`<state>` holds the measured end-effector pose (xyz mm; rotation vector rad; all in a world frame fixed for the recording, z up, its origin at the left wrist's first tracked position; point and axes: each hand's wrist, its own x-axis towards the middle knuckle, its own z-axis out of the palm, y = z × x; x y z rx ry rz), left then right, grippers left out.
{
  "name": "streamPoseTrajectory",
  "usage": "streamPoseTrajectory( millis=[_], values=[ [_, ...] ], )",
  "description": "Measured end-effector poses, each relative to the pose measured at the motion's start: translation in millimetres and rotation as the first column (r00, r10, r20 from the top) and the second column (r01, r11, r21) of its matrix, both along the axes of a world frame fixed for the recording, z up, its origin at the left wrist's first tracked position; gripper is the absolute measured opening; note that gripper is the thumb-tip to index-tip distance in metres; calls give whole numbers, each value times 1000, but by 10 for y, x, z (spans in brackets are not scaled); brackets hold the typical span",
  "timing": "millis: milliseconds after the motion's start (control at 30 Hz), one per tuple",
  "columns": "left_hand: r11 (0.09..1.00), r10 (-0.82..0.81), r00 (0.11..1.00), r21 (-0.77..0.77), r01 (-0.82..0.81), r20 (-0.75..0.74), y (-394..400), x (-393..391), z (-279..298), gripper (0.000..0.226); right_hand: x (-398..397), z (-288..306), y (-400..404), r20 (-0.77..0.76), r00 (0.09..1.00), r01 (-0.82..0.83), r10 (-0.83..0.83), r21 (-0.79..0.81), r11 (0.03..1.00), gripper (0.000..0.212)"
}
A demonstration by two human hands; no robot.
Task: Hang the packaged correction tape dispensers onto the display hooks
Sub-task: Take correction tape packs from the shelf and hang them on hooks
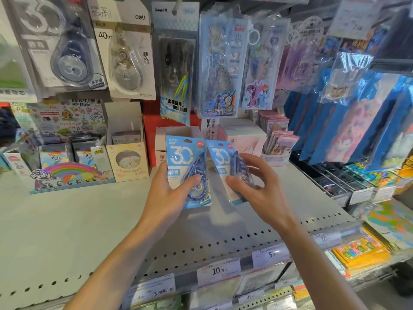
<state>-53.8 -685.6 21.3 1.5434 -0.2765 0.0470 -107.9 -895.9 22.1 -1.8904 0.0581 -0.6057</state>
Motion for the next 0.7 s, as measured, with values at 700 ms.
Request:
streamPoseTrajectory(
  millis=[700],
  values=[
    [991,111,987,-90,-100,118,765,-25,353,37,246,376,880,-48,919,-341,390,400,851,36]
  ],
)
